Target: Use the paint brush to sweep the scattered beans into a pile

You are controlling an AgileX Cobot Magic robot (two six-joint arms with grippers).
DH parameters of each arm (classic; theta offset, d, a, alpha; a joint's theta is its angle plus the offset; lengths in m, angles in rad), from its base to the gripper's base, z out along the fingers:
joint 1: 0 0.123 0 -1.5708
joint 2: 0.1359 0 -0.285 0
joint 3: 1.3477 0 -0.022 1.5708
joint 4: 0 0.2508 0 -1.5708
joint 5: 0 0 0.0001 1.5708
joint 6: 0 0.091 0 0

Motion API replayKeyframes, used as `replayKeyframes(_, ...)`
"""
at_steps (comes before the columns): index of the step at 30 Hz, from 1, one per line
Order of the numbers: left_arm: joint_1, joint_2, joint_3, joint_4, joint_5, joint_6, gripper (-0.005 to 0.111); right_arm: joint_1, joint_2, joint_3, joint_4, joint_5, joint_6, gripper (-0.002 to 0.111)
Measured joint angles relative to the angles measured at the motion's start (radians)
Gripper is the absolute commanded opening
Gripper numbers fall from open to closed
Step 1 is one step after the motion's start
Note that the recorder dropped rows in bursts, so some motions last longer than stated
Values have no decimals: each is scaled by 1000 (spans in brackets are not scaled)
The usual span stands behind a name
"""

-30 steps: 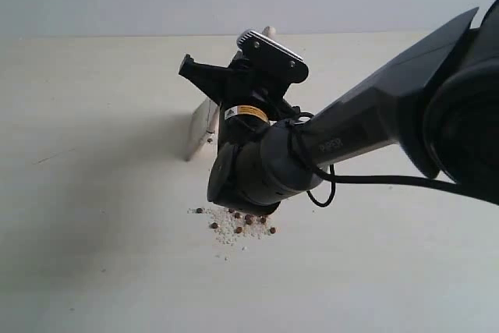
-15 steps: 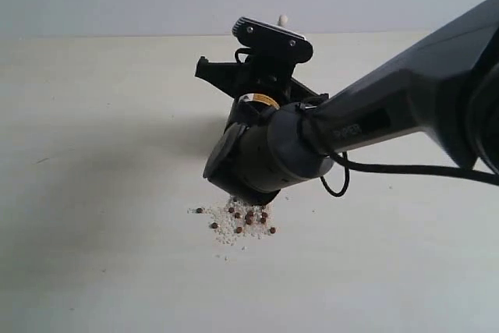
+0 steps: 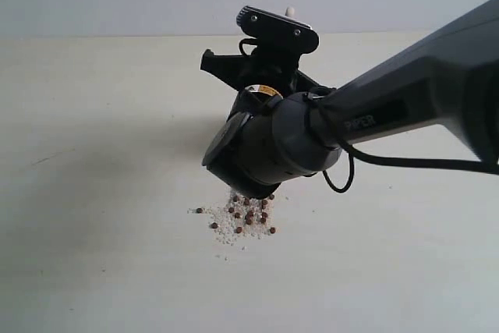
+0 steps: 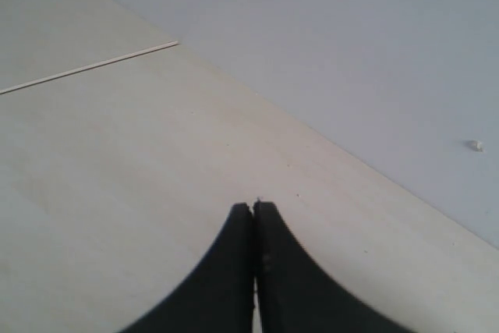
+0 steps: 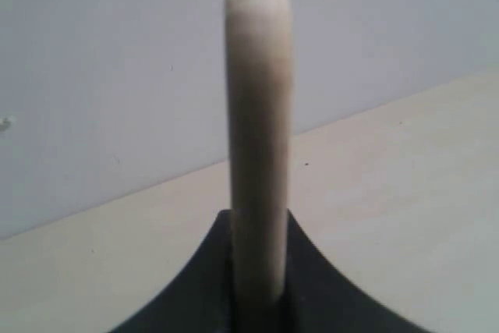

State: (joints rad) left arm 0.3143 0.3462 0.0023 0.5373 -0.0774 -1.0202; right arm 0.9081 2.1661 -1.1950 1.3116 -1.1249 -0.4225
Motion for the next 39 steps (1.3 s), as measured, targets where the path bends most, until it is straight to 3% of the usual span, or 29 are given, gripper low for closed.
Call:
replayKeyframes(12, 0, 0, 0, 0, 0, 0, 0, 0, -11, 0, 0, -9, 62, 0)
replayKeyframes(20, 0, 0, 0, 0, 0, 0, 0, 2, -92, 0, -6, -9, -28, 0)
replayKeyframes(25, 0, 0, 0, 0, 0, 0, 0, 10, -186, 84, -46, -4, -15, 0)
replayKeyframes(39, 0, 0, 0, 0, 0, 0, 0, 10, -475, 537, -605, -17, 368, 0)
